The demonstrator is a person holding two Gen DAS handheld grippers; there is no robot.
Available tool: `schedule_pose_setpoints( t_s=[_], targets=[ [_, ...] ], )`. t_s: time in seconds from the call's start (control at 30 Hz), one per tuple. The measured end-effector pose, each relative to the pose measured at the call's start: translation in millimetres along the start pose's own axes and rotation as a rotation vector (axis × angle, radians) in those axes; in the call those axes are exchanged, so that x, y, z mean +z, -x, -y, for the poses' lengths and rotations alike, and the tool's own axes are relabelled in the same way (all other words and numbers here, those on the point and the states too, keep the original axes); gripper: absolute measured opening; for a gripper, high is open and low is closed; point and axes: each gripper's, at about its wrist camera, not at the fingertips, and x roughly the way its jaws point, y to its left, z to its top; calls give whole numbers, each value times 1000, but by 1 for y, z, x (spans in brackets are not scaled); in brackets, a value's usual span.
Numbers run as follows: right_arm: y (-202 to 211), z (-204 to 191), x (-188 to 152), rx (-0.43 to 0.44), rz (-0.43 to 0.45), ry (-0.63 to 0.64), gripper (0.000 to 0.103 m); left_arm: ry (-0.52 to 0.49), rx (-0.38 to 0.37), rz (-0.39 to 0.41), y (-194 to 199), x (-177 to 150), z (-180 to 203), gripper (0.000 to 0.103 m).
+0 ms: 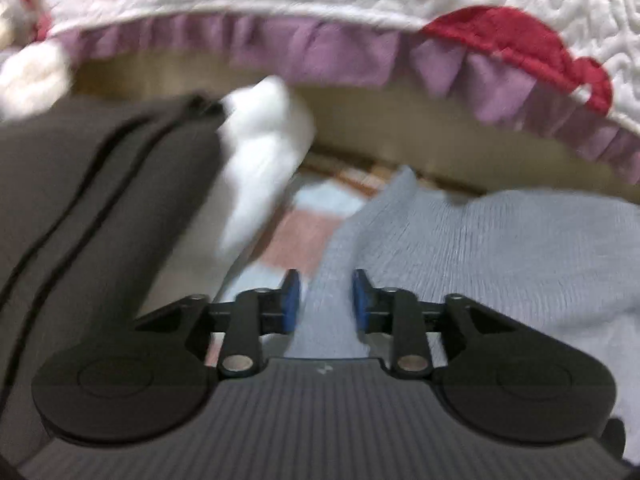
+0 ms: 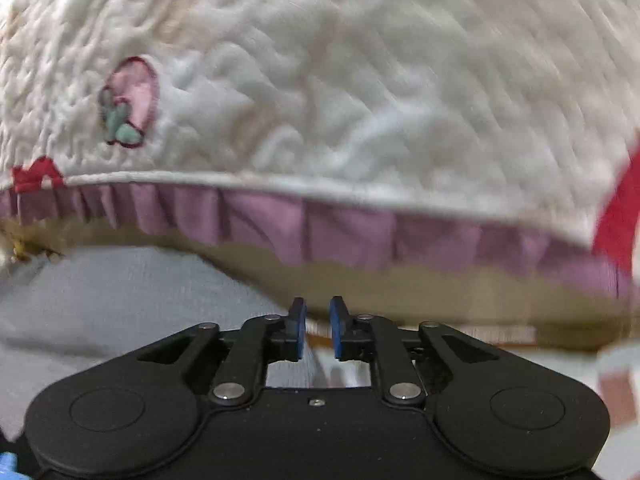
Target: Fold clothes
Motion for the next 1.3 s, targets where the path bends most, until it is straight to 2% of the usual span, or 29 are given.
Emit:
schedule_pose_setpoints(
  t_s=[0.1,0.17,0.2,0.23,0.27,0.33,0.4,0.47,0.53,0.63,0.73,0.87,0.9,0.93,0.97,1.0,1.1,1.13,1.17,1.23,1.3],
  targets=[
    [30,22,-25,80,-88,-136,26,-7,-8,-26,33,-26,-9,43],
    [64,34,-48,138,-142,-196,33,-24,-18,-40,56,-46,-15,43],
    [81,36,-61,167,-160,-214,41,-33,-14,-44,65,-56,-19,43],
    [101,37,-76,192,-169,-231,47,-41,-9,-46,74,-67,-22,45],
    [122,40,-93,215,-169,-247,49,-49,-3,-44,84,-77,-28,46],
    [156,40,-129,238,-154,-272,51,-41,11,-68,99,-89,-45,50],
    [174,36,-159,221,-160,-268,51,-32,26,-94,112,-100,-64,53],
    [180,28,-179,195,-168,-216,50,-22,41,-120,126,-111,-82,55],
    [176,14,-187,166,-153,-147,50,32,28,-140,126,-112,-97,55],
    [158,10,-186,118,-141,-209,53,95,-19,-139,121,-122,-108,55],
    [142,12,-179,109,-136,-297,54,70,-24,-137,119,-129,-101,55],
    [123,-6,-184,64,-175,-156,56,30,-27,-136,116,-138,-90,59],
    [122,-11,-186,76,-159,-112,48,21,-28,-135,116,-140,-88,59],
    [124,-18,-186,81,-142,-42,11,11,-28,-135,115,-143,-85,59],
    [128,-28,-184,82,-125,50,8,1,-29,-134,114,-145,-82,59],
    [138,-30,-180,66,-91,79,8,-9,-30,-134,114,-147,-80,59],
    [182,-13,-170,-9,39,-38,5,-34,7,-162,115,-150,-80,60],
    [182,-3,-171,-23,31,-90,5,-40,28,-179,115,-151,-82,61],
    [172,-1,-174,-49,-5,-82,5,-30,25,-197,116,-152,-85,61],
    [153,-7,-180,-104,-67,-13,6,-6,15,-218,119,-152,-91,61],
    [145,-20,-183,-138,-83,61,6,-3,7,-213,125,-154,-95,61]
  ],
)
